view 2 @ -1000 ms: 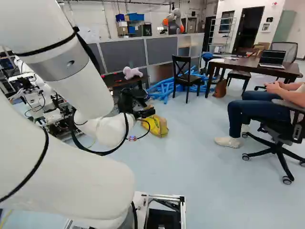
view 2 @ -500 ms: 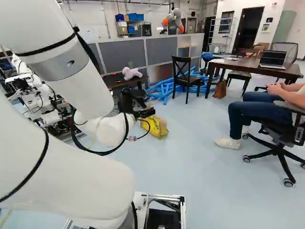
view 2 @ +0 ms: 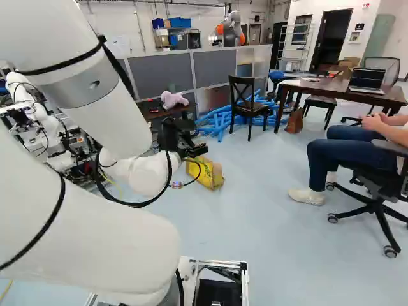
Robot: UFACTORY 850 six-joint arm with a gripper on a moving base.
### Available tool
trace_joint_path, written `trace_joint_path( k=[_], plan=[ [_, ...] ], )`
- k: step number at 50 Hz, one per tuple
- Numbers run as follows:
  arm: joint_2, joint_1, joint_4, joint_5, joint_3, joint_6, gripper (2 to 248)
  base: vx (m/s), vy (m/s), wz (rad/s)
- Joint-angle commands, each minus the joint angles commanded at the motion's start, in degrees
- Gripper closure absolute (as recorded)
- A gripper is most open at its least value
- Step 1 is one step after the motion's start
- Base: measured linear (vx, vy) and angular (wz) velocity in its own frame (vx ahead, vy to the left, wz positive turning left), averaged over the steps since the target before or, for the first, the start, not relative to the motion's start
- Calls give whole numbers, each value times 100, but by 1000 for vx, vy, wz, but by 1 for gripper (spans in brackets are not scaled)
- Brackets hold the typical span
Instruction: Pick up the bag on the ground and place it on the table
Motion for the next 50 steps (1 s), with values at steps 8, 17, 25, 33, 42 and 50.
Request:
trace_joint_path(
  k=[8,17,25,33,42,50],
  plan=[
    [0,0,0,0,0,0,3,153,1,-15],
    [0,0,0,0,0,0,3,164,1,-17],
    [0,0,0,0,0,0,3,208,-31,-10],
    [0,0,0,0,0,0,3,203,-36,-9],
    [0,0,0,0,0,0,3,204,-40,19],
    [0,0,0,0,0,0,3,193,-13,155]
  ],
)
